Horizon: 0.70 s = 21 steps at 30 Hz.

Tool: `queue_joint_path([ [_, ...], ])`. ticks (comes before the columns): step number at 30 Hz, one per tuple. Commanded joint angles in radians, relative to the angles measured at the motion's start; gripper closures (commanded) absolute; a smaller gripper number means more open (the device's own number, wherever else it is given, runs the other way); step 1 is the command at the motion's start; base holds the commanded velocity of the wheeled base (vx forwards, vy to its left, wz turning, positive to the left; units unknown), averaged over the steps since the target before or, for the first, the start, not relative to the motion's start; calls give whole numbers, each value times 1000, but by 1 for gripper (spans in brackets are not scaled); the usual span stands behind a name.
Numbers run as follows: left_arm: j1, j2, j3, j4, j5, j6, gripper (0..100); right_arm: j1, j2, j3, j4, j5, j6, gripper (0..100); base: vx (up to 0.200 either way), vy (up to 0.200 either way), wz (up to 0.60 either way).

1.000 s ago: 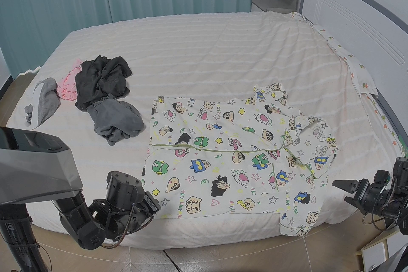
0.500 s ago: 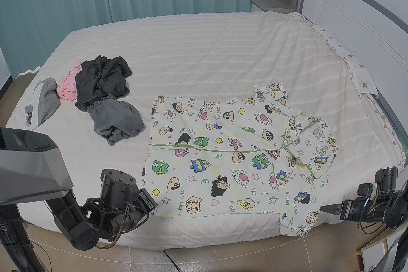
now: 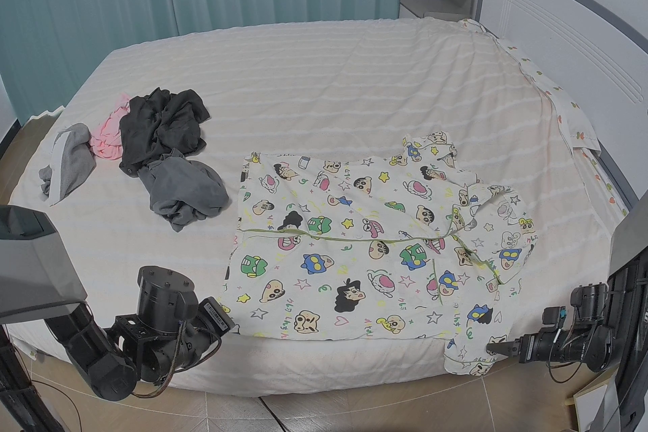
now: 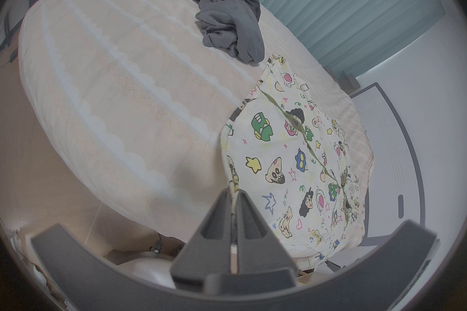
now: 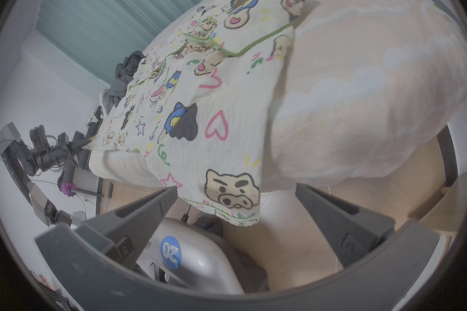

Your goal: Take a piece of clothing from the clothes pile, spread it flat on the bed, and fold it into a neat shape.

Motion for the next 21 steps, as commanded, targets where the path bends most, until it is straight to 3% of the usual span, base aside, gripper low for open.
queue_joint_path([
  [1,11,-38,11,0,-3,0,100,37,133,18,-66,12,1,0,0,0,0],
  [8,11,-38,20,0,-3,0,100,101,144,15,-88,14,6,0,0,0,0],
  [21,11,-29,25,0,-7,0,100,115,153,-41,-117,34,21,0,0,0,0],
])
